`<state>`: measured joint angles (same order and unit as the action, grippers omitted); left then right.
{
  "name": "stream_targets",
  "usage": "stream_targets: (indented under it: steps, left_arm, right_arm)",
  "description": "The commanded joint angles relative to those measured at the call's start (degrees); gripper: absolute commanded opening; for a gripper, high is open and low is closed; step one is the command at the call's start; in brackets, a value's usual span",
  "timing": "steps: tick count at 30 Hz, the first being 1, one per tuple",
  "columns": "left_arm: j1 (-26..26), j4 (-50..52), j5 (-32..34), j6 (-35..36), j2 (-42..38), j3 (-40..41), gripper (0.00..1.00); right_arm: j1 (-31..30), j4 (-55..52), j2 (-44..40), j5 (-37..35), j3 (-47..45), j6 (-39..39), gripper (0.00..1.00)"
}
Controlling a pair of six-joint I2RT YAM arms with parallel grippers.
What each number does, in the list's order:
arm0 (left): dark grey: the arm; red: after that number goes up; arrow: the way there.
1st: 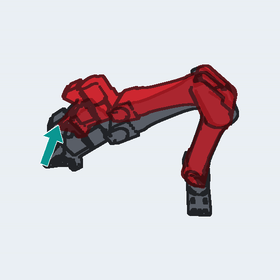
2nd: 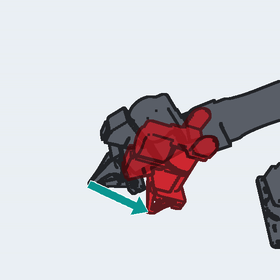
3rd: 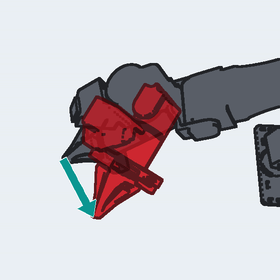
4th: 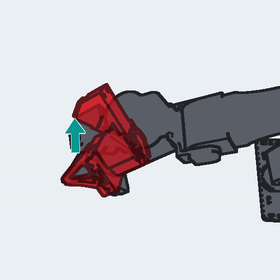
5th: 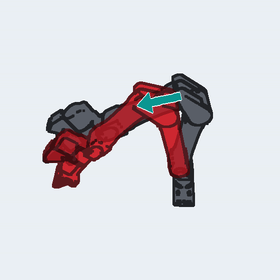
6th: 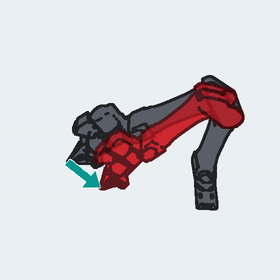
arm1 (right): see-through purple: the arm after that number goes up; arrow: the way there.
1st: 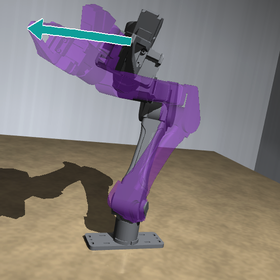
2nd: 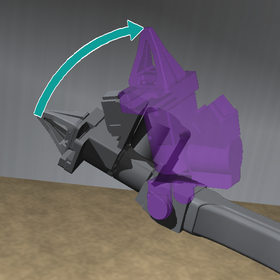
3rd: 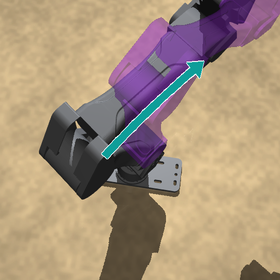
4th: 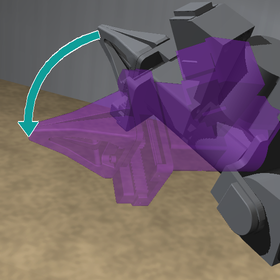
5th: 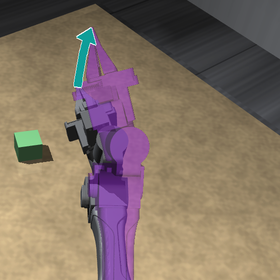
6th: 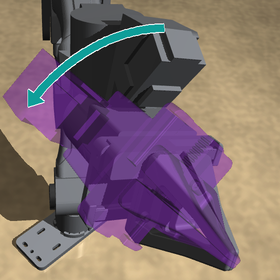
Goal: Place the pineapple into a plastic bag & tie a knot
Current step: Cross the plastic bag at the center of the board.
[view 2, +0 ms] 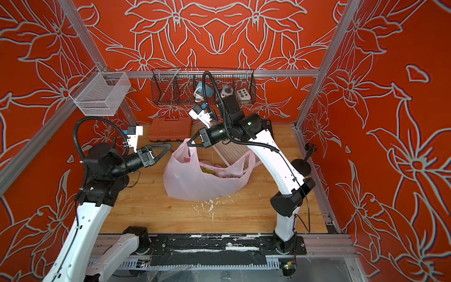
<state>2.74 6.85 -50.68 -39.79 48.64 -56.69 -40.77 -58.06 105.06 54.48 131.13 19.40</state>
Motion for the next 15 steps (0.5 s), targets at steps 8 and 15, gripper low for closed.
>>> stream_targets:
  steps: [8, 15]
  left_arm:
    - [10.1, -0.6, 11.0, 14.1, -1.3, 1.3, 0.98]
    - [10.3, -0.9, 19.6, 19.7, -5.8, 2.4, 0.99]
  right_arm:
    - [0.2, 6.8, 2.7, 7.7, 4.0, 5.6, 0.00]
    - [0.2, 6.5, 3.3, 9.4, 4.5, 5.6, 0.00]
